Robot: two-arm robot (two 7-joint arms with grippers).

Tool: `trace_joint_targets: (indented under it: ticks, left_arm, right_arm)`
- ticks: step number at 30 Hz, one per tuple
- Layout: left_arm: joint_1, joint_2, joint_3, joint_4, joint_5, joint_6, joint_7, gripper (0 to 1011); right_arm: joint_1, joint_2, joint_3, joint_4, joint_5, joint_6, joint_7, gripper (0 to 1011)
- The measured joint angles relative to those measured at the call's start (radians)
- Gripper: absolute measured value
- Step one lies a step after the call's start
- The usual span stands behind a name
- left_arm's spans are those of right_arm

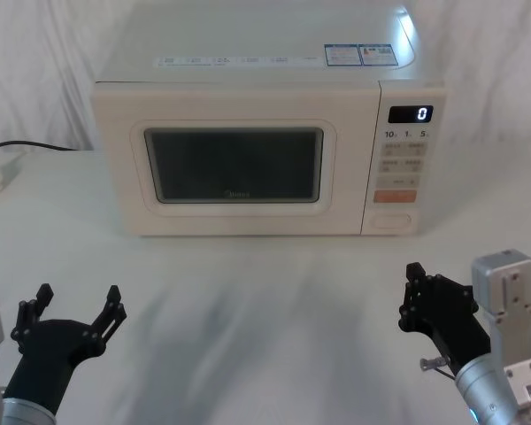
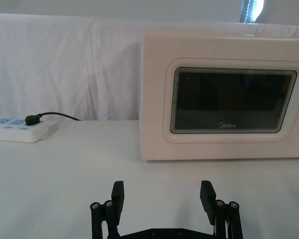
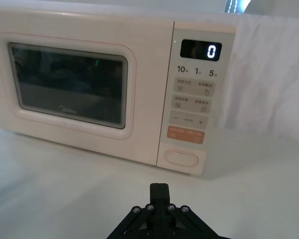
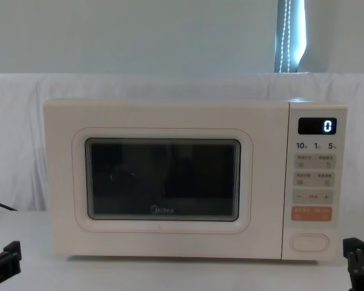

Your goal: Press the button to open the microwave door with one hand; close the microwave door with the other hand.

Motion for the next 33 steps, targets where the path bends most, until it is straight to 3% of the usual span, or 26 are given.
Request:
trace_joint_targets:
  ticks: [13,33]
  left_arm:
    - [0.000,0.000,0.000,0.000,0.000,0.000,0.000,1001]
    - [0.000,0.000,0.000,0.000,0.000,0.000,0.000,1001]
  right_arm:
    - [0.100,-0.042,0.025,0.098,-0.029,0.044,0.029,0]
    - [0.235,-0.093,0.052,0.253,-0.081,0.061,0.055,0]
